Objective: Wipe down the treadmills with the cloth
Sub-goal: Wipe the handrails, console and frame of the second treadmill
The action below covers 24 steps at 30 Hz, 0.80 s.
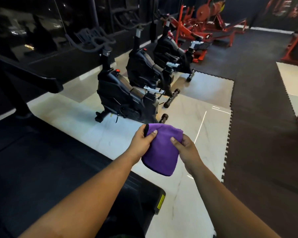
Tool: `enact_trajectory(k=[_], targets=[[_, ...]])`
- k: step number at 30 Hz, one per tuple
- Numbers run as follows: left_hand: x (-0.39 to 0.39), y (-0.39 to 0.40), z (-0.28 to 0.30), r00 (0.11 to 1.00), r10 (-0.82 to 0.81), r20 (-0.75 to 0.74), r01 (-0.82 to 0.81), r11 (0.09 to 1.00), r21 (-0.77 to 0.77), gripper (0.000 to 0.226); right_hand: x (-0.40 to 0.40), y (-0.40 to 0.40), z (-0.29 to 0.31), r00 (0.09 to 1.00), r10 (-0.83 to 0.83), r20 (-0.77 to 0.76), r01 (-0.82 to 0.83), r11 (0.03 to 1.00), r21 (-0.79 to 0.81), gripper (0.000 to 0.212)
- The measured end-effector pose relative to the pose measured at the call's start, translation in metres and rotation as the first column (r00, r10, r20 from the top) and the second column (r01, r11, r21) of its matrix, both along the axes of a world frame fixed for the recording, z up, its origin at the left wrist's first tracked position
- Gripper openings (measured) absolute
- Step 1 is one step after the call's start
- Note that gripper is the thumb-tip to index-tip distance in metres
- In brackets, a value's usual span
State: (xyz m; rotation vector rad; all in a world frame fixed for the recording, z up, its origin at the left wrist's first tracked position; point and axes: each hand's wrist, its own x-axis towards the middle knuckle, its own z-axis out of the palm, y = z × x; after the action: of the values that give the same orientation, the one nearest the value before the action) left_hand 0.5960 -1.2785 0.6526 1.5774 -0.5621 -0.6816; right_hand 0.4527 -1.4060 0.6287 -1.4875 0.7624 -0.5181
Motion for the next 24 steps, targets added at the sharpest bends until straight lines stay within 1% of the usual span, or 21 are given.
enact_trajectory(k=[3,6,9,12,15,19,20,22,24], targets=[[-0.01,-0.016,-0.004,0.997,-0.055,-0.055,0.055,0.998,0.013,0.03,-0.004,-0.017,0.006,0.996,-0.079,-0.038,0.075,0.992,-0.096,0.025],[-0.003,-0.028,-0.014,0.997,-0.068,-0.044,0.069,0.997,0.016,0.038,0.008,-0.039,0.008,0.987,-0.094,-0.128,0.067,0.977,-0.2,0.029],[0.023,-0.038,-0.028,1.0,-0.003,-0.007,0.003,1.0,0.021,0.035,0.036,-0.059,0.01,0.981,-0.072,-0.178,0.024,0.965,-0.262,0.027],[0.065,-0.048,-0.044,0.992,0.117,-0.052,-0.118,0.993,-0.005,0.031,0.089,-0.075,0.002,0.967,-0.021,-0.253,-0.055,0.955,-0.293,0.03],[0.107,-0.06,-0.069,0.956,0.22,-0.194,-0.234,0.971,-0.05,0.027,0.146,-0.089,-0.021,0.962,0.049,-0.27,-0.126,0.953,-0.276,0.033],[0.157,-0.07,-0.093,0.885,0.296,-0.36,-0.342,0.937,-0.068,0.033,0.214,-0.105,-0.049,0.955,0.123,-0.27,-0.189,0.954,-0.233,0.032],[0.169,-0.069,-0.098,0.867,0.31,-0.391,-0.359,0.931,-0.058,0.034,0.232,-0.107,-0.054,0.952,0.153,-0.263,-0.208,0.959,-0.194,0.031],[0.188,-0.068,-0.097,0.858,0.321,-0.401,-0.362,0.932,-0.03,0.032,0.256,-0.108,-0.054,0.952,0.198,-0.233,-0.232,0.964,-0.129,0.025],[0.204,-0.07,-0.09,0.869,0.333,-0.365,-0.36,0.933,-0.005,0.024,0.275,-0.115,-0.05,0.952,0.221,-0.21,-0.252,0.958,-0.134,0.022]])
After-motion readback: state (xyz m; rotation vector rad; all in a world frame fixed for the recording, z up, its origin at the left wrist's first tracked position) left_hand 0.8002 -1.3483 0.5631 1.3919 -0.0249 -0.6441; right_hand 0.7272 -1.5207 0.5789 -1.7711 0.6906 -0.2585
